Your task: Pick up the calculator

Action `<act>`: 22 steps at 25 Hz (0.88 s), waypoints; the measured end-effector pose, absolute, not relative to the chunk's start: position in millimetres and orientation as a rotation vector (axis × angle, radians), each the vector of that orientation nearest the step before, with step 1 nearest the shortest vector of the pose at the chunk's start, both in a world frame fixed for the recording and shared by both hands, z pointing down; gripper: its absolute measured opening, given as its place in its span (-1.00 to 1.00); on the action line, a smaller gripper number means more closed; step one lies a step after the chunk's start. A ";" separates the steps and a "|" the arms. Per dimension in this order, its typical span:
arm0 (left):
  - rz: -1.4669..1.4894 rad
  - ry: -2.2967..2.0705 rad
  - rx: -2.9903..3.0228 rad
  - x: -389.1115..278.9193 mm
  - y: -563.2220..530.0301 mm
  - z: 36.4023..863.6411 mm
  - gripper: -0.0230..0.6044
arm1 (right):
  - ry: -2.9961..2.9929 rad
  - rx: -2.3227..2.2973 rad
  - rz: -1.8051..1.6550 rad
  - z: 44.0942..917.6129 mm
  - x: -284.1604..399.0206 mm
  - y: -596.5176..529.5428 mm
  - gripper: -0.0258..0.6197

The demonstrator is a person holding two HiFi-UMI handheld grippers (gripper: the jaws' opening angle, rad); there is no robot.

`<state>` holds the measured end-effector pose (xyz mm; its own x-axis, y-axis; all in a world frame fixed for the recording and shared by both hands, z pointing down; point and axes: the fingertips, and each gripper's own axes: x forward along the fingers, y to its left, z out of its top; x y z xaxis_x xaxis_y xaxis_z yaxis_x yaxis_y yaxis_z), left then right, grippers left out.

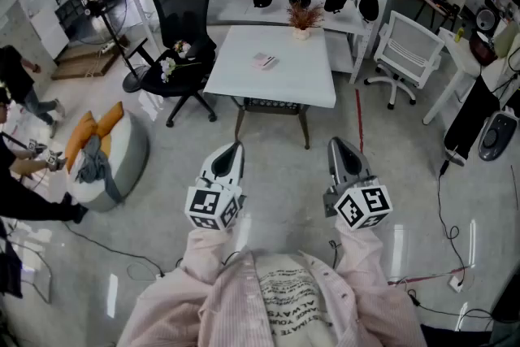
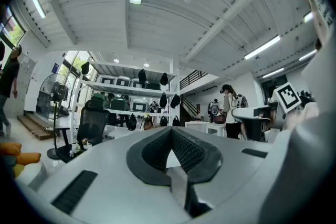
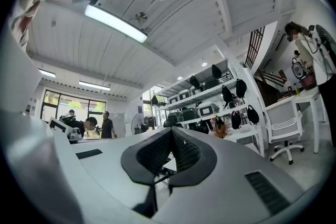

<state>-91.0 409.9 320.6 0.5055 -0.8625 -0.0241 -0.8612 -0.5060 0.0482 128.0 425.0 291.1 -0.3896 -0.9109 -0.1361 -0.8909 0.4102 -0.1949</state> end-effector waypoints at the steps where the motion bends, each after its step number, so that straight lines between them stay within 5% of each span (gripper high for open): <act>1: -0.071 -1.547 2.699 -90.1 408.5 319.4 -0.92 | 2.442 -1.587 -0.131 289.8 128.8 423.6 -0.92; 14: -0.045 -1.546 2.648 -71.7 412.9 329.0 -0.92 | 2.432 -1.435 -0.251 294.7 147.9 422.6 -0.90; 22: 0.018 -1.523 2.594 -59.6 427.8 352.7 -0.92 | 2.439 -1.435 -0.403 322.7 150.9 420.2 -0.41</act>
<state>-59.6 427.8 352.7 0.4898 -0.8684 0.0776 -0.8700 -0.4810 0.1087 150.9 420.2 322.7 -0.4661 -0.8792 -0.0992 -0.8005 0.4668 -0.3759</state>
